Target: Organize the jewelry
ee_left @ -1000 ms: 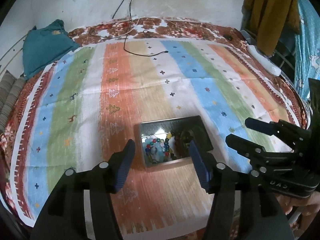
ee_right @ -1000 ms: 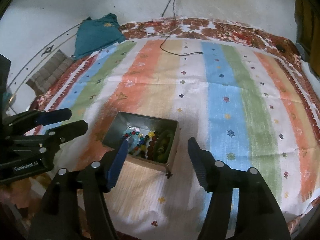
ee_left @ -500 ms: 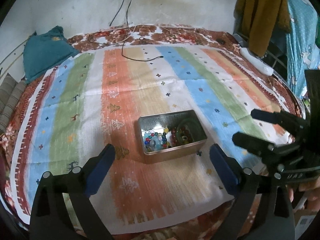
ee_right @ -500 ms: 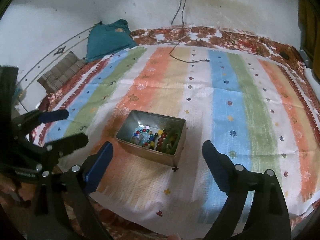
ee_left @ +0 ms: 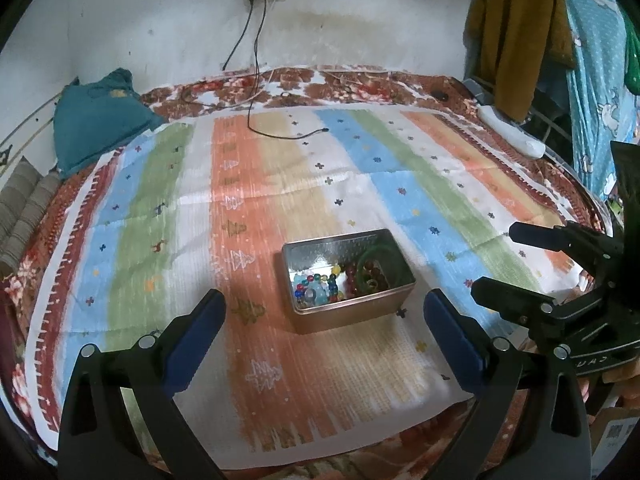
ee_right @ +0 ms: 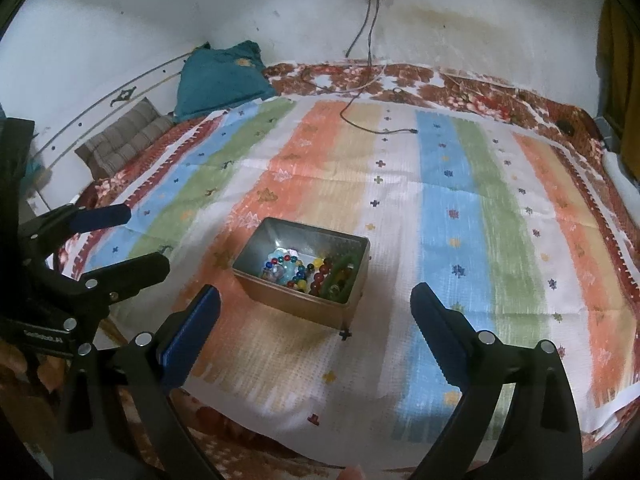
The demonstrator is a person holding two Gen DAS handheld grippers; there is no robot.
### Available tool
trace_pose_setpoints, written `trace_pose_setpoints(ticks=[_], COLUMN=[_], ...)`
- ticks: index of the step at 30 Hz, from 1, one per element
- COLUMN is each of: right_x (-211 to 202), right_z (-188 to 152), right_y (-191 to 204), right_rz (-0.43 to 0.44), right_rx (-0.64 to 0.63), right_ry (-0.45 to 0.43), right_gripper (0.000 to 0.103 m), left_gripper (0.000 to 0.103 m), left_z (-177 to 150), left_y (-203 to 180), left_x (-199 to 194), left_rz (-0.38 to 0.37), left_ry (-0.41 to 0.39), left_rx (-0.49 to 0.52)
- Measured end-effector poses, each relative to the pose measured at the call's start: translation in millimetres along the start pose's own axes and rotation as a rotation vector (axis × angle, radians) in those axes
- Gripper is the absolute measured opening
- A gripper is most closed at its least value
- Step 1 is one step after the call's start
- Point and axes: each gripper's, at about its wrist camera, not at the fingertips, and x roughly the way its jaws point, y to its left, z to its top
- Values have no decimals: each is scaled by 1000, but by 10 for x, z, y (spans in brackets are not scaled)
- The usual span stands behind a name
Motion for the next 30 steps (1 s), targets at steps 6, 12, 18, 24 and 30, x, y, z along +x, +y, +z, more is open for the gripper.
trace_pose_setpoints(ticks=[6,12,18,24,30], right_x=[-31,-82,-126,-180,-211], right_z=[-2,-15,-22,-32,-41], right_y=[-13,-10,-12,-23,-4], right_rz=[2,16,37,49,39], right_rx=[6,4,6,12,-9], right_ry=[-15,-34,-52,-80,-106], right_gripper=[97,97,97,97,97], left_gripper=[97,97,97,97,97], left_z=[-15,-23,-26,-29,-44], left_y=[-29,-59,-57,-61,-61], left_x=[-55,-108,-123,-142,-239], left_rz=[24,27,27,25,15], left_ry=[-36,-67,-72,-83,-130], left_rx=[17,30,31,34,26])
